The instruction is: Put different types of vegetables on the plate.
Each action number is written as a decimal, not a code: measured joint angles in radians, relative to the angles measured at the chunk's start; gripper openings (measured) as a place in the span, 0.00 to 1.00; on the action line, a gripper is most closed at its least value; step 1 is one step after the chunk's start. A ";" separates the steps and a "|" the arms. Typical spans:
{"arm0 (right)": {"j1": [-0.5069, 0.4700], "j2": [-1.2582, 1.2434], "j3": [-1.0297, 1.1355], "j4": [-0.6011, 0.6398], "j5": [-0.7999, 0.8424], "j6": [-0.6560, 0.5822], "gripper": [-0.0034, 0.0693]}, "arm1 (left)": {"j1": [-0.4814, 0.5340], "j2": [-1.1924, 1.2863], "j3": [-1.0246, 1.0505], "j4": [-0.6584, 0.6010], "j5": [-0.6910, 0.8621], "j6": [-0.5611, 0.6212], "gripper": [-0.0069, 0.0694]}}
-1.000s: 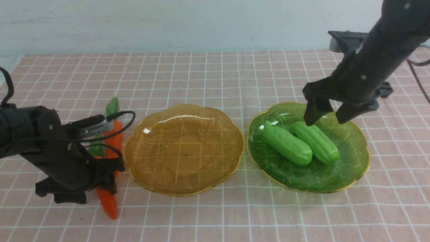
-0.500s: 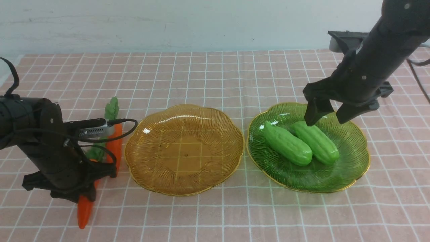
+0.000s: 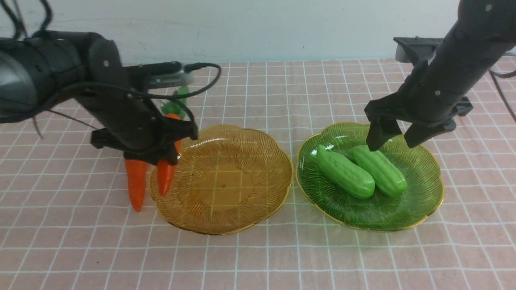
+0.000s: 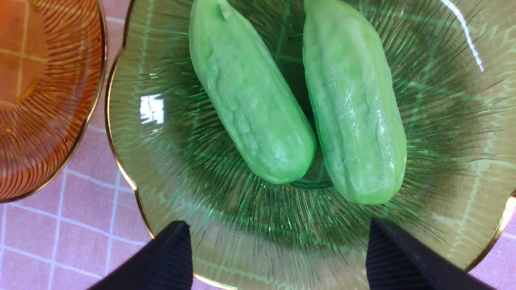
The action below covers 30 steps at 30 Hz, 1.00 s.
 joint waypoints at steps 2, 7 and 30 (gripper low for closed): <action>0.000 0.001 0.000 0.000 0.000 0.000 0.77 | 0.035 0.004 0.000 0.047 -0.010 -0.058 0.86; 0.000 0.020 0.000 0.000 0.000 0.000 0.77 | 0.063 0.031 0.000 0.062 -0.067 -0.114 0.84; 0.000 0.061 0.000 0.001 -0.001 0.000 0.77 | 0.063 0.184 -0.002 0.082 -0.128 -0.122 0.43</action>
